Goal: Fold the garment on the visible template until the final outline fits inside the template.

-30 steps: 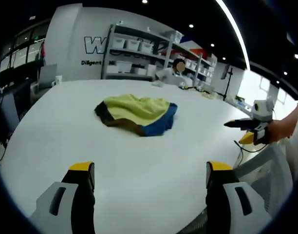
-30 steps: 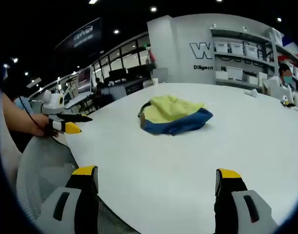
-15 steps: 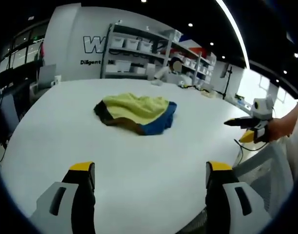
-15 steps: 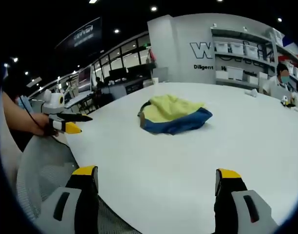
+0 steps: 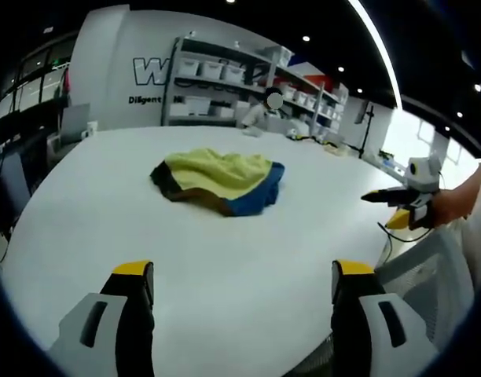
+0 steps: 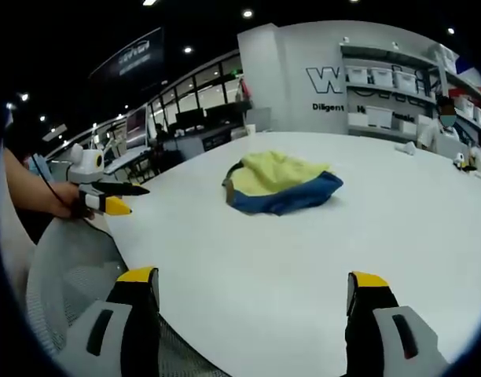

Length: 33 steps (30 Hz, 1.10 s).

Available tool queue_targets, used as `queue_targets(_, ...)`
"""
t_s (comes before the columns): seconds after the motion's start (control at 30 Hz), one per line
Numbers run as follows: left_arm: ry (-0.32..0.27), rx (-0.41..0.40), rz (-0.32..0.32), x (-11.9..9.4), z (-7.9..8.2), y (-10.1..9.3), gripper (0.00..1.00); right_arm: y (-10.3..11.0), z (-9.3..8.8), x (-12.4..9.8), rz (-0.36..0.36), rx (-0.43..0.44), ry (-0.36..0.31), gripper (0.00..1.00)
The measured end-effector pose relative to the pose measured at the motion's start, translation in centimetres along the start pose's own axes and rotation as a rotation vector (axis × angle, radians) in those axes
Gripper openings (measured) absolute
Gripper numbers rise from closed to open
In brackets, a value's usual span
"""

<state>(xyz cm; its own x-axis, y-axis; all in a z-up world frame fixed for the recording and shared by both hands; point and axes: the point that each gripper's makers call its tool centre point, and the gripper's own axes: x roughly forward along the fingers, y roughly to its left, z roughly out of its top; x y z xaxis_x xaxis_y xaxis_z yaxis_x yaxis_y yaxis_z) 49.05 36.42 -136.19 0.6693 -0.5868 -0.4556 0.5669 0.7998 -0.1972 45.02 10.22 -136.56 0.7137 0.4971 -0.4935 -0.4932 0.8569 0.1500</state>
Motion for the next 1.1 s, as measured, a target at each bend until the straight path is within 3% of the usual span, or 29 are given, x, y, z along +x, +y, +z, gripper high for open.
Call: queue_targets(1.1,0.012,0.016,0.003,0.02,-0.14,-0.07,0.91,0.03,-0.13,0.27,0.004,0.002,0.0,0.97)
